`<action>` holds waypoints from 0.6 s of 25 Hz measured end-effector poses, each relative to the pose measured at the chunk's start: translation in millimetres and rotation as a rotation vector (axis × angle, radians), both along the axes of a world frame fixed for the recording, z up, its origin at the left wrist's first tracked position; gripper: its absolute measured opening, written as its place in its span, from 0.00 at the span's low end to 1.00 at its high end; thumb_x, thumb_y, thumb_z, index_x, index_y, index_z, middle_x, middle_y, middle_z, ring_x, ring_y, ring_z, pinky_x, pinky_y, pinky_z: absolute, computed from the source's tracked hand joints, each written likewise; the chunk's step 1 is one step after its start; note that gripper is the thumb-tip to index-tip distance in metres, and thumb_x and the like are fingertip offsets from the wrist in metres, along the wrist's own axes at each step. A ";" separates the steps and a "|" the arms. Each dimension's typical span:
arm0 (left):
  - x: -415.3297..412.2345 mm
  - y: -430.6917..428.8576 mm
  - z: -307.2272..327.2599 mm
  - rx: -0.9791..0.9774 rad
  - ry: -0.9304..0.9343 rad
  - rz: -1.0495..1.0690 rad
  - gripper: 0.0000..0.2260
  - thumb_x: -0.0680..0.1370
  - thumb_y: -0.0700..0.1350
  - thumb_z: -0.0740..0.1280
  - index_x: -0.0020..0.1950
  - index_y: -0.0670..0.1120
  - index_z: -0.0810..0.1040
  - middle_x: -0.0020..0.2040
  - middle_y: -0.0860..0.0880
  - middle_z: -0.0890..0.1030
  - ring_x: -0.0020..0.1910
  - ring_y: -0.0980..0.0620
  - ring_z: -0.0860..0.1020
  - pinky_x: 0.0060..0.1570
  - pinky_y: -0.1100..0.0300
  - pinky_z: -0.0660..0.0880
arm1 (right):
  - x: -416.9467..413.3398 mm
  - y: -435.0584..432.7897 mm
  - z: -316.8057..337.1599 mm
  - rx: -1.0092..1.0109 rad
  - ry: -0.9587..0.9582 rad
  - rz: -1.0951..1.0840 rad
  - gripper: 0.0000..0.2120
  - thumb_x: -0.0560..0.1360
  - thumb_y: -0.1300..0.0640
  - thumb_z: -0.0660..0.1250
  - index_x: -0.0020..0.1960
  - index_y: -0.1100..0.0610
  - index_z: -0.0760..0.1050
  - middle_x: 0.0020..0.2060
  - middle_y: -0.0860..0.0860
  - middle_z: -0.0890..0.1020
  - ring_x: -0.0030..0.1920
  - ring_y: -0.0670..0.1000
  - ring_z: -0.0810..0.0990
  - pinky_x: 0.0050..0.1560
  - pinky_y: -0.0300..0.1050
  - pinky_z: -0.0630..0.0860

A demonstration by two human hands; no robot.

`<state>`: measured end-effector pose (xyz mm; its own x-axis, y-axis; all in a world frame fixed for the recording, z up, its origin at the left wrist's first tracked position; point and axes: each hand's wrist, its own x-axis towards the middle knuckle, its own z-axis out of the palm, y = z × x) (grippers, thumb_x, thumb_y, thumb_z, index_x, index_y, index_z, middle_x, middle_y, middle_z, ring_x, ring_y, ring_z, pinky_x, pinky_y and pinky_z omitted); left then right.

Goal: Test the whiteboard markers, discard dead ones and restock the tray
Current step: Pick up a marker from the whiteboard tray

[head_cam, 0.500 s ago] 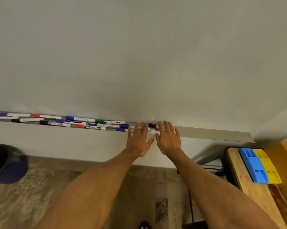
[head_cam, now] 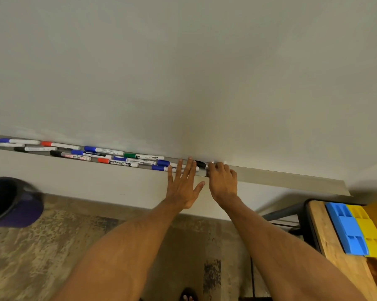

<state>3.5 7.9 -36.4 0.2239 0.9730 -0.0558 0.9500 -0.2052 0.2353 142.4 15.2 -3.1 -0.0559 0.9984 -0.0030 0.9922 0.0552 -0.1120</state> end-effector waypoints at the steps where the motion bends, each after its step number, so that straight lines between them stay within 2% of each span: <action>1: -0.1 0.5 0.4 0.003 0.013 0.000 0.38 0.66 0.72 0.23 0.72 0.54 0.24 0.75 0.52 0.32 0.74 0.47 0.32 0.70 0.41 0.30 | 0.1 1.9 2.0 -0.001 -0.007 -0.015 0.22 0.76 0.60 0.64 0.68 0.54 0.64 0.63 0.54 0.71 0.64 0.55 0.68 0.64 0.51 0.65; 4: -0.1 1.4 7.6 -0.023 0.073 0.012 0.42 0.62 0.71 0.19 0.72 0.53 0.27 0.74 0.54 0.29 0.72 0.49 0.29 0.68 0.41 0.29 | 0.0 3.5 8.4 -0.016 -0.041 -0.042 0.25 0.73 0.61 0.67 0.67 0.55 0.63 0.61 0.55 0.71 0.62 0.56 0.68 0.60 0.50 0.67; 6: -1.1 2.6 19.3 -0.031 0.093 0.023 0.42 0.65 0.71 0.22 0.75 0.52 0.32 0.76 0.53 0.33 0.73 0.50 0.31 0.68 0.42 0.30 | -1.1 1.5 13.1 0.001 -0.058 -0.026 0.26 0.72 0.62 0.68 0.67 0.55 0.61 0.60 0.54 0.71 0.61 0.56 0.69 0.60 0.50 0.67; 8: -4.2 4.6 33.4 -0.046 0.095 0.028 0.34 0.77 0.67 0.38 0.78 0.50 0.39 0.79 0.51 0.43 0.76 0.49 0.39 0.70 0.43 0.34 | -4.1 -0.2 17.9 0.018 -0.031 0.008 0.25 0.73 0.62 0.67 0.67 0.55 0.61 0.61 0.54 0.71 0.61 0.55 0.69 0.62 0.51 0.65; 10: -7.9 6.1 48.1 -0.012 0.061 0.038 0.29 0.82 0.56 0.54 0.78 0.49 0.48 0.78 0.48 0.57 0.77 0.48 0.53 0.73 0.44 0.40 | -7.4 -2.3 23.0 0.033 -0.003 0.069 0.23 0.74 0.63 0.65 0.66 0.55 0.62 0.61 0.54 0.71 0.62 0.55 0.69 0.64 0.51 0.64; 12: -11.5 6.6 60.4 0.068 0.031 0.042 0.23 0.81 0.49 0.60 0.76 0.49 0.59 0.72 0.49 0.69 0.72 0.49 0.65 0.74 0.46 0.44 | -10.6 -4.3 25.5 0.067 0.036 0.154 0.19 0.76 0.65 0.61 0.65 0.55 0.64 0.60 0.53 0.72 0.60 0.55 0.70 0.64 0.50 0.63; 15: -18.9 5.5 74.6 0.127 0.036 0.041 0.13 0.80 0.46 0.62 0.65 0.51 0.72 0.60 0.50 0.79 0.60 0.51 0.76 0.74 0.50 0.49 | -16.6 -8.6 32.7 0.078 0.143 0.238 0.13 0.77 0.64 0.57 0.60 0.56 0.67 0.54 0.53 0.76 0.53 0.54 0.73 0.61 0.49 0.67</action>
<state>-15.5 13.3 38.2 0.1839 0.9810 0.0612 0.9655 -0.1920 0.1758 125.8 6.6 29.5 -0.2826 0.9542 0.0981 0.9249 0.2982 -0.2358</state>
